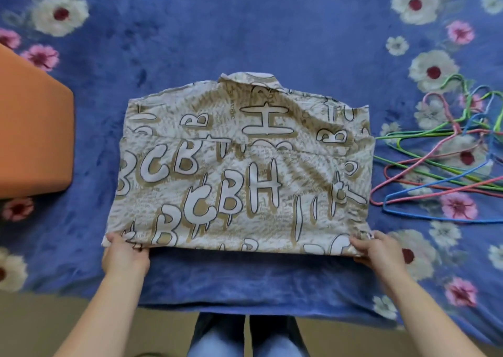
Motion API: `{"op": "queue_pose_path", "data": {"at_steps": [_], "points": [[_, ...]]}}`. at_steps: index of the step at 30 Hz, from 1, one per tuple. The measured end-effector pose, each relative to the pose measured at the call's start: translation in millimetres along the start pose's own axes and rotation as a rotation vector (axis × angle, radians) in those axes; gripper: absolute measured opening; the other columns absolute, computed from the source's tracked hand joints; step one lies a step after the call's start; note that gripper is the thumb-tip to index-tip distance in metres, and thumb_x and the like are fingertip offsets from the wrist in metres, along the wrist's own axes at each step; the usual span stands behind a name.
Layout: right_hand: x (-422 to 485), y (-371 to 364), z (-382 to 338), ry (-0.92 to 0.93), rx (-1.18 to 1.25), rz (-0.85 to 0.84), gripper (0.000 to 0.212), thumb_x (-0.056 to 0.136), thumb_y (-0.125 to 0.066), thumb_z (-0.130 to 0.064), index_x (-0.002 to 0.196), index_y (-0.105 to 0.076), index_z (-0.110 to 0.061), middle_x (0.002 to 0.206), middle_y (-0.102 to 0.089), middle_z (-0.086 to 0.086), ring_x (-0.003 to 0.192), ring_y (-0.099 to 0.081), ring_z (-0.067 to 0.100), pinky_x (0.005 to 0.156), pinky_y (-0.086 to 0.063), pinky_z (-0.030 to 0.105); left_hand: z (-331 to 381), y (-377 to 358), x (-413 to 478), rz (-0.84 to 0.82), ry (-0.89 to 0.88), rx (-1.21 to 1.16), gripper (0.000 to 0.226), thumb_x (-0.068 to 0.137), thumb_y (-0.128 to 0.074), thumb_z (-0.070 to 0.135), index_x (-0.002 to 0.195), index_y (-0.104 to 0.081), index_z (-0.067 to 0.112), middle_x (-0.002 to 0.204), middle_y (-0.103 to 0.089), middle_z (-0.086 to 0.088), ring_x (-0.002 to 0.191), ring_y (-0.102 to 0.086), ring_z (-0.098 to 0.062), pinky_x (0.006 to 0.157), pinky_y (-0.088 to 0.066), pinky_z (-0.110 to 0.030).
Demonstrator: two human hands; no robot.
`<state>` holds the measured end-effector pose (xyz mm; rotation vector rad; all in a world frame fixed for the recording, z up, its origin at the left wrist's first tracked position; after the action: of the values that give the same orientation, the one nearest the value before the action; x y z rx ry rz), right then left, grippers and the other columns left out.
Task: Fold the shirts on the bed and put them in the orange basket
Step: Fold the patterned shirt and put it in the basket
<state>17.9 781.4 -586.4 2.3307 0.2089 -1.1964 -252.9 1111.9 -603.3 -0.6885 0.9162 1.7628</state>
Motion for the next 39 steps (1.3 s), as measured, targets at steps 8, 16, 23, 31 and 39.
{"op": "queue_pose_path", "data": {"at_steps": [8,16,23,31,39], "points": [[-18,-51,-56,0.758,-0.676,0.347,0.060,0.075,-0.052,-0.015,0.133,-0.041,-0.006,0.143,-0.038,0.013,0.132,-0.029,0.025,0.108,-0.018,0.045,2,-75,-62,0.162,-0.969,0.782,0.061,0.089,-0.049,0.010,0.145,-0.026,0.011,0.153,-0.016,-0.020,0.139,-0.021,-0.032,0.111,-0.014,-0.045],[74,-106,-115,1.201,-1.356,0.118,0.062,0.096,-0.014,-0.055,0.151,0.001,-0.031,0.160,0.003,0.004,0.147,0.007,0.020,0.115,0.013,0.040,-31,-229,-70,-0.464,-1.710,1.463,0.062,0.094,-0.019,0.052,0.151,-0.001,0.035,0.159,0.013,-0.009,0.144,0.016,-0.030,0.112,0.017,-0.045],[111,-98,-126,1.206,-1.406,0.047,0.063,0.092,-0.004,-0.064,0.148,0.011,-0.040,0.157,0.015,-0.003,0.146,0.015,0.018,0.116,0.014,0.037,-22,-260,-40,-0.454,-1.481,1.643,0.065,0.089,-0.012,0.056,0.151,-0.010,0.034,0.159,0.010,-0.009,0.143,0.024,-0.021,0.112,0.019,-0.042],[115,-70,-151,1.173,-1.352,0.016,0.062,0.093,-0.014,-0.048,0.151,-0.020,-0.026,0.158,-0.020,0.005,0.147,-0.014,0.023,0.116,0.002,0.037,-65,-219,-79,-0.451,-1.384,1.355,0.063,0.095,-0.009,0.050,0.153,-0.003,0.027,0.159,0.014,-0.003,0.144,0.021,-0.014,0.113,0.018,-0.033],[120,-27,-191,0.756,-1.008,0.154,0.073,0.078,-0.043,-0.068,0.121,-0.056,-0.011,0.134,-0.043,0.010,0.128,-0.029,0.026,0.104,-0.022,0.041,-227,-177,-177,-0.855,-1.433,1.410,0.073,0.096,-0.022,0.057,0.150,-0.018,0.009,0.159,-0.012,-0.011,0.145,-0.017,-0.023,0.111,-0.011,-0.044]]}}
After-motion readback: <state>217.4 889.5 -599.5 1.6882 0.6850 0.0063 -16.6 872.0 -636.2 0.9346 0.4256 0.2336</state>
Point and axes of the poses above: each hand's wrist, its own x-axis towards the middle knuckle, its own y-axis out of the back of the hand, z = x × y, the point moved 1 cm from there along x, towards the middle knuckle
